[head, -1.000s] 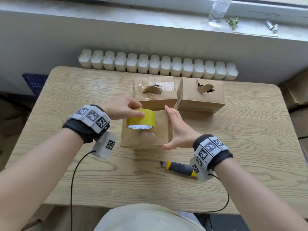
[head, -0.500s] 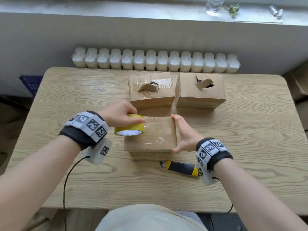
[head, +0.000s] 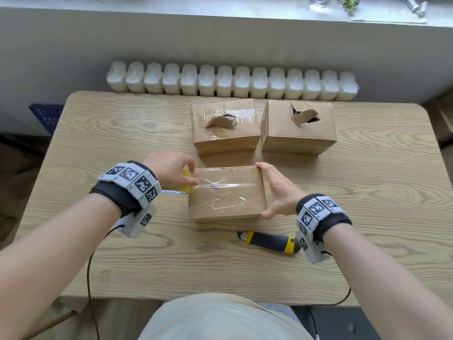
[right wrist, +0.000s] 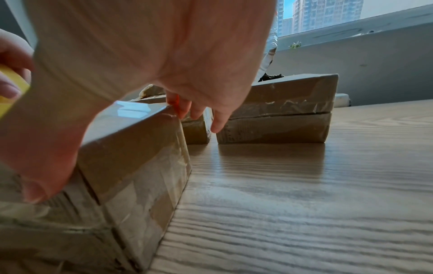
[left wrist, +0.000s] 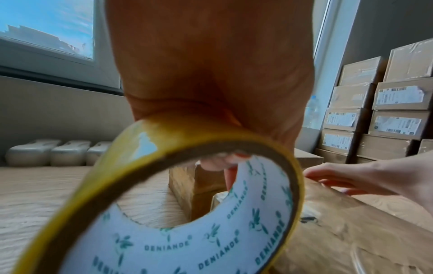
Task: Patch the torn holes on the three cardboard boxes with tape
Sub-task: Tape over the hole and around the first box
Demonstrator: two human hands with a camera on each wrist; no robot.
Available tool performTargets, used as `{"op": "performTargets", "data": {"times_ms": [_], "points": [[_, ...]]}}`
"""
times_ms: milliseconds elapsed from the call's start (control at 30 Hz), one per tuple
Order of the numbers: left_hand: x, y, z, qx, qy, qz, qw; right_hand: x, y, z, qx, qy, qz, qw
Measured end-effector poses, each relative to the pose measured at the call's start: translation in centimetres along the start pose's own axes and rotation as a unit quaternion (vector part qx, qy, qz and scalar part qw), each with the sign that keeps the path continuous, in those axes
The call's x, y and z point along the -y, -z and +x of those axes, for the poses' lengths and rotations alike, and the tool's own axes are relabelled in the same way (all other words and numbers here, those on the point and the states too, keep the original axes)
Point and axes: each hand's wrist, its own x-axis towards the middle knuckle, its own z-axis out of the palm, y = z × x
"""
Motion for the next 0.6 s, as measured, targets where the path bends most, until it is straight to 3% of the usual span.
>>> {"op": "performTargets", "data": {"times_ms": [367, 600], "points": [[-0.9, -1.0, 0.4, -0.021, -0.007, -0.002, 1.000, 0.8, 0.1, 0.0, 0.004, -0.016, -0.044, 0.999], [-1.0, -1.2, 0.7, -0.030, -0.010, -0.015, 0.999, 1.3, -1.1, -2.3, -0.036, -0.089, -0.051, 0.994]]}}
